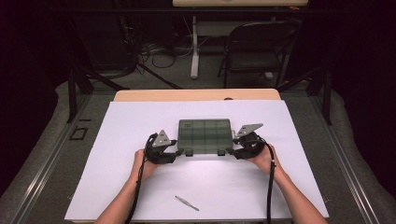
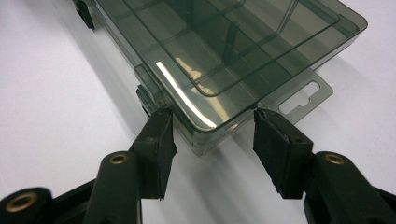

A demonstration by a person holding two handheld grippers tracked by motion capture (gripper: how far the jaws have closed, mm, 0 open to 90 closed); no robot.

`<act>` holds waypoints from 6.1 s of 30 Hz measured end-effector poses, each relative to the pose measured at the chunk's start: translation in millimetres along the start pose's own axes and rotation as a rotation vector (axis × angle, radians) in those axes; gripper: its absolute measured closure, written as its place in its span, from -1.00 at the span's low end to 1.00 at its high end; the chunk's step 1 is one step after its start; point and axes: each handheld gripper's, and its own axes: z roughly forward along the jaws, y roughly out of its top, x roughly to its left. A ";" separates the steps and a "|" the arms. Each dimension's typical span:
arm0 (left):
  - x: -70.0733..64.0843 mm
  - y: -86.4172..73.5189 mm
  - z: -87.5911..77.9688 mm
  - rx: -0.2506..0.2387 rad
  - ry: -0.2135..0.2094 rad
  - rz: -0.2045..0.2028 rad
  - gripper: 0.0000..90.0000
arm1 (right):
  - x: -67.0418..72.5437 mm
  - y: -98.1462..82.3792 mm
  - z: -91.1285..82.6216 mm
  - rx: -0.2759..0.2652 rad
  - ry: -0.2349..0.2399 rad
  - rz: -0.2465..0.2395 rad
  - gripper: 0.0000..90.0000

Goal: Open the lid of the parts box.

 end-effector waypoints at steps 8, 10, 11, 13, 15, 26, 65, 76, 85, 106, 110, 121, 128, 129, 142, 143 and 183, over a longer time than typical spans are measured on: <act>-0.3 0.3 -0.6 -0.005 0.000 -0.001 0.10 | 0.1 0.0 -0.4 -0.018 0.001 0.009 0.07; -0.4 0.4 -0.6 -0.004 0.000 -0.001 0.10 | 0.1 0.1 -0.5 -0.017 0.002 0.009 0.07; -0.5 0.4 -0.6 -0.004 0.001 -0.001 0.10 | 0.1 0.1 -0.5 -0.017 0.001 0.009 0.07; -0.5 0.5 -0.7 -0.006 0.002 -0.001 0.10 | 0.0 0.3 -0.9 -0.017 0.002 0.009 0.07; -0.6 0.5 -0.8 -0.008 0.003 0.000 0.10 | -0.5 0.8 -2.3 -0.005 0.002 0.006 0.08; -2.7 2.5 0.1 0.000 0.015 0.014 -0.12 | -0.8 1.0 -3.7 -0.017 0.002 0.015 0.11; -16.5 8.3 -3.6 -0.077 0.150 0.098 0.04 | -2.4 2.8 -7.0 -0.046 0.002 0.026 0.19; -18.7 8.2 -5.0 -0.110 0.178 0.117 0.08 | -0.3 3.3 -10.7 -0.104 -0.067 -0.001 0.02; -19.6 8.4 -6.2 -0.134 0.192 0.118 0.11 | 6.3 5.5 -13.6 -0.143 -0.116 -0.056 0.11; -21.0 10.6 -4.1 -0.156 0.249 0.121 0.18 | 11.2 7.0 -15.3 -0.179 -0.173 -0.079 0.16; -20.6 10.7 -5.4 -0.162 0.246 0.114 0.19 | 12.0 7.8 -15.7 -0.179 -0.182 -0.087 0.17; -17.0 12.8 -8.6 -0.180 0.233 0.113 0.23 | 13.5 10.6 -17.3 -0.187 -0.208 -0.099 0.21; -15.5 15.4 -11.0 -0.181 0.238 0.126 0.26 | 13.9 13.8 -19.3 -0.201 -0.222 -0.112 0.24; -14.6 16.1 -11.7 -0.184 0.238 0.125 0.27 | 14.0 14.2 -19.8 -0.196 -0.224 -0.113 0.25; -8.1 26.0 -15.5 -0.191 0.232 0.133 0.32 | 10.4 20.1 -23.7 -0.223 -0.230 -0.102 0.32; -7.6 26.5 -15.7 -0.192 0.232 0.130 0.32 | 10.2 20.8 -24.0 -0.222 -0.233 -0.101 0.33; 18.7 48.0 -21.0 -0.208 0.189 0.086 0.50 | -8.4 38.4 -25.4 -0.254 -0.245 0.001 0.57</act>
